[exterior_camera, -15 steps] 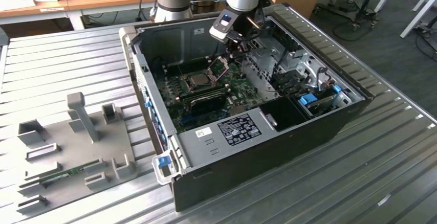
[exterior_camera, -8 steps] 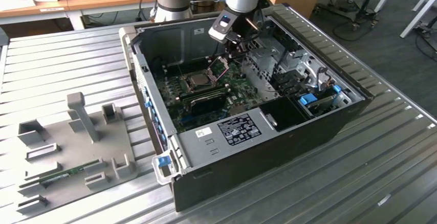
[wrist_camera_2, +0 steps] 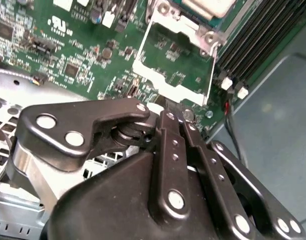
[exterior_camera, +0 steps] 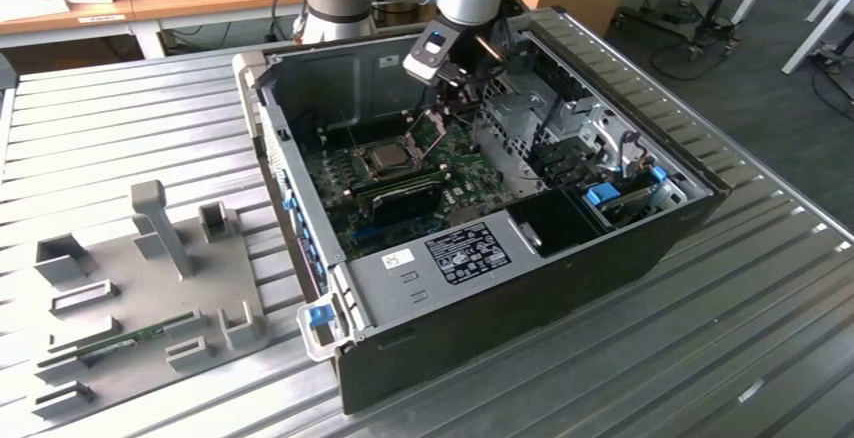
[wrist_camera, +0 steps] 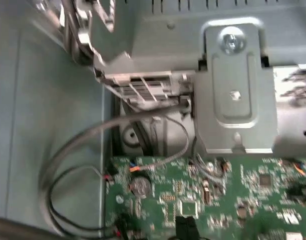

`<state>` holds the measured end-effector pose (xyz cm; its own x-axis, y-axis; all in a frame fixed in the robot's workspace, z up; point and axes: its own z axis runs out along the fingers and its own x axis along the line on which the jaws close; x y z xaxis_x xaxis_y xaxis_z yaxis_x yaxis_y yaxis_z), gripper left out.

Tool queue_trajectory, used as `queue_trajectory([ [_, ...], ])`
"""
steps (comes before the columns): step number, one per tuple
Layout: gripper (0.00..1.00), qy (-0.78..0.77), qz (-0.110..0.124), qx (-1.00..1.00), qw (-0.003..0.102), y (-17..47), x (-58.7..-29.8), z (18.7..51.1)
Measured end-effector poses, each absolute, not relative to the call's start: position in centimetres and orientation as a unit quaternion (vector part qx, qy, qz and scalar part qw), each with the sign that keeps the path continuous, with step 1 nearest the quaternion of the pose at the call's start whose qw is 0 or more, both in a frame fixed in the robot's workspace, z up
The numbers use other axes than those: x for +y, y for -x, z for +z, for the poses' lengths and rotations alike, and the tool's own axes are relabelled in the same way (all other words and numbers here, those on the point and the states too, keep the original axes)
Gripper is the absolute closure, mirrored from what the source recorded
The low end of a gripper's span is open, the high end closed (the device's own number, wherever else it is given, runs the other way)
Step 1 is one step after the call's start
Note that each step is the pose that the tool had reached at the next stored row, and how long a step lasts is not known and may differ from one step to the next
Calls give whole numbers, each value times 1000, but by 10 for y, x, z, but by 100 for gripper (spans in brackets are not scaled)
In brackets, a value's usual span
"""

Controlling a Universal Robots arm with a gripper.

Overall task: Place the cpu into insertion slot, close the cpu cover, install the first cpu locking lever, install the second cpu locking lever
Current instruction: 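Close the cpu cover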

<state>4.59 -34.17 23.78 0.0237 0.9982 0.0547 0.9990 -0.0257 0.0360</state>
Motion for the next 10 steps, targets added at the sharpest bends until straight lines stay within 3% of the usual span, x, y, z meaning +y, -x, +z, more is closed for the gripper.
queue_trajectory([
  [10,89,716,-40,-697,1,-14,-340,238],
])
